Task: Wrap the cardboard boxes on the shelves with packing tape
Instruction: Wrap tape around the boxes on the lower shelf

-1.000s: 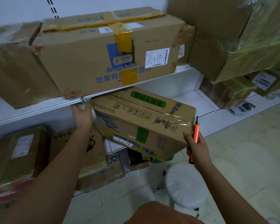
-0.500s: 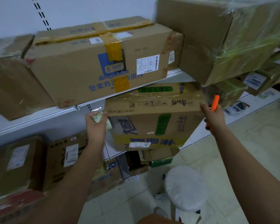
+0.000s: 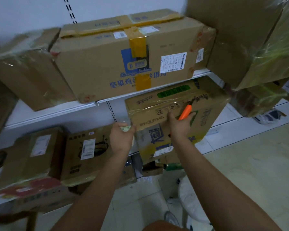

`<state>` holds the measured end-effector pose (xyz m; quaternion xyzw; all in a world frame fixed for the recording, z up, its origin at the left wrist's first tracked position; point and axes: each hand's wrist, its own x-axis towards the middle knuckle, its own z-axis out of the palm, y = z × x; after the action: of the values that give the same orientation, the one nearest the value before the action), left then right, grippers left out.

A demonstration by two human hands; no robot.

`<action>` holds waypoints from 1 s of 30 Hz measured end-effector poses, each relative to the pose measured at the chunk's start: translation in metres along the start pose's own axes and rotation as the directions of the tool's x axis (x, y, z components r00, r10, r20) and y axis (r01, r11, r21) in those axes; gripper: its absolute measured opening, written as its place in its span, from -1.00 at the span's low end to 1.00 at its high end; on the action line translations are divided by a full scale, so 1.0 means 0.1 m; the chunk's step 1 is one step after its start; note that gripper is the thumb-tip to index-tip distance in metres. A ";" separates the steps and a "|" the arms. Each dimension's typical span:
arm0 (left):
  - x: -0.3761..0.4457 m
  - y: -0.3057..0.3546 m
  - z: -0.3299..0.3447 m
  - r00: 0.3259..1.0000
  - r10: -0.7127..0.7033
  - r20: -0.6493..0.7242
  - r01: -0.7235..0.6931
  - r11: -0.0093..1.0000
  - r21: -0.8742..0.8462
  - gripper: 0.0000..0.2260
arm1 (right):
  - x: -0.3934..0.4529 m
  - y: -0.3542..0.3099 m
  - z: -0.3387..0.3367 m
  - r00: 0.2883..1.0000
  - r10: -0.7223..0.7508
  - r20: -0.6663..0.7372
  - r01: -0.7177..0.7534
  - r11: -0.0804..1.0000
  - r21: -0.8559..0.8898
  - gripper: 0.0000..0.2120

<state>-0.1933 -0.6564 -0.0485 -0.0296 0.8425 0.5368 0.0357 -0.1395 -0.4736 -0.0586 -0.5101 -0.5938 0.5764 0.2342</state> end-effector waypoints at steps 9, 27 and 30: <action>0.36 -0.03 -0.37 0.996 0.068 -0.056 -0.072 0.994 -0.077 -0.88 | 0.56 -0.23 -0.25 0.972 -0.083 0.222 0.120 0.980 -0.159 -0.31; 0.59 0.07 -0.21 0.959 0.133 0.252 -0.125 0.991 -0.051 -0.65 | 0.27 -0.04 -0.18 0.969 -0.026 0.244 0.042 0.997 -0.061 -0.44; 0.34 -0.07 -0.29 0.954 0.168 0.247 -0.163 0.986 -0.040 -0.68 | 0.25 -0.13 -0.14 0.947 -0.021 0.321 0.034 0.999 -0.032 -0.35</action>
<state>-0.2275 -0.6863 -0.0455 0.1084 0.8255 0.5455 0.0962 -0.1410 -0.4425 -0.0510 -0.4056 -0.6417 0.6372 0.1330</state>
